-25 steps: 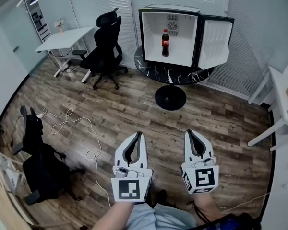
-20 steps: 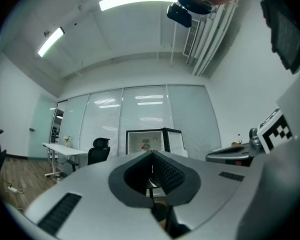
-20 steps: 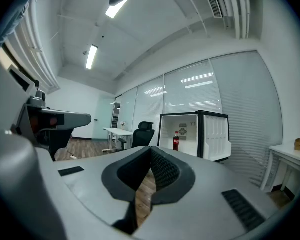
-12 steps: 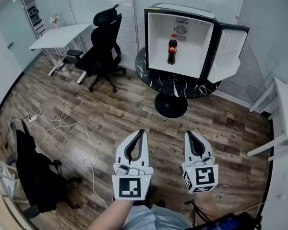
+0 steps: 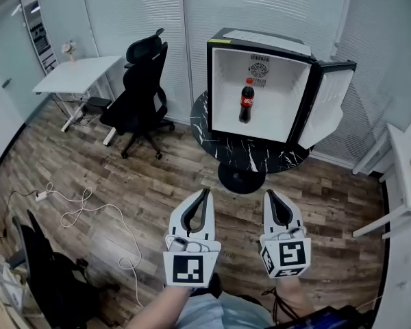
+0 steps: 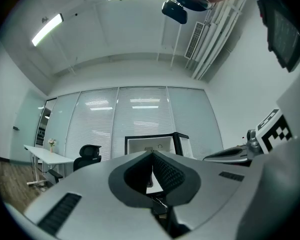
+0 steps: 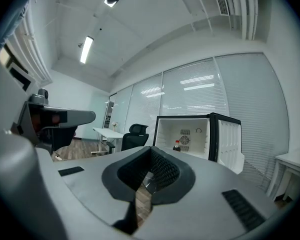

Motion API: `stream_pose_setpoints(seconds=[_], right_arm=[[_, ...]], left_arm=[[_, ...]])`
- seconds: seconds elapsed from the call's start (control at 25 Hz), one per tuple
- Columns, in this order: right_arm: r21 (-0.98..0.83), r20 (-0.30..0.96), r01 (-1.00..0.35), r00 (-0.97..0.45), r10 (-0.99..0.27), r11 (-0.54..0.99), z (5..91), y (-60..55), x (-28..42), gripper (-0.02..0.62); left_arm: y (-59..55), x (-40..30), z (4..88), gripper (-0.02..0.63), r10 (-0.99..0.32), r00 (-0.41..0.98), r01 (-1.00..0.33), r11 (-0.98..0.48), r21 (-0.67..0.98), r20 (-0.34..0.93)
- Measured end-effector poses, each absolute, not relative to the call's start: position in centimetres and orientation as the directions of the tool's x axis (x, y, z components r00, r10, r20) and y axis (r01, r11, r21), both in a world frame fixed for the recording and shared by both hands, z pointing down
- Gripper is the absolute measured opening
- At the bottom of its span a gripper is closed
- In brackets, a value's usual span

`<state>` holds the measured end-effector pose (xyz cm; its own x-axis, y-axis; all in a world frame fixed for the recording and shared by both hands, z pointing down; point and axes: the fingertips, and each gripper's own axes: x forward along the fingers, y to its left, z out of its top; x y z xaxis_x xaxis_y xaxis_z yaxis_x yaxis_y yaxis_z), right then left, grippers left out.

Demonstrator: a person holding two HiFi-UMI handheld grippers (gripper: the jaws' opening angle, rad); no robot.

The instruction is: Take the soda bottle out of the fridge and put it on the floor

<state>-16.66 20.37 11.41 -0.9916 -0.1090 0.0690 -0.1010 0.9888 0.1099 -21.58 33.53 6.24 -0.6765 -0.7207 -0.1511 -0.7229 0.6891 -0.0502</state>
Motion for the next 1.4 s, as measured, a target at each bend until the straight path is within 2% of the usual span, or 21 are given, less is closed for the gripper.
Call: stream_pose_setpoints(seconds=[0.8, 1.24, 1.4], right_arm=[[0.082, 0.061, -0.201, -0.977, -0.206, 0.976, 13.3, 14.1, -22.6, 0.014], [0.032, 0.117, -0.221, -0.968, -0.223, 0.975, 17.1, 3.6, -31.0, 0.013], [0.018, 0.117, -0.224, -0.968, -0.224, 0.975, 17.2, -0.5, -34.3, 0.014]], left_arm=[[27.0, -28.4, 9.3, 0.015, -0.782, -0.616, -0.78, 0.622, -0.068, -0.096], [16.3, -36.8, 13.3, 0.017, -0.801, -0.599, -0.799, 0.597, -0.075, 0.01], [12.2, -39.8, 13.1, 0.015, -0.806, -0.592, -0.803, 0.59, -0.09, 0.002]])
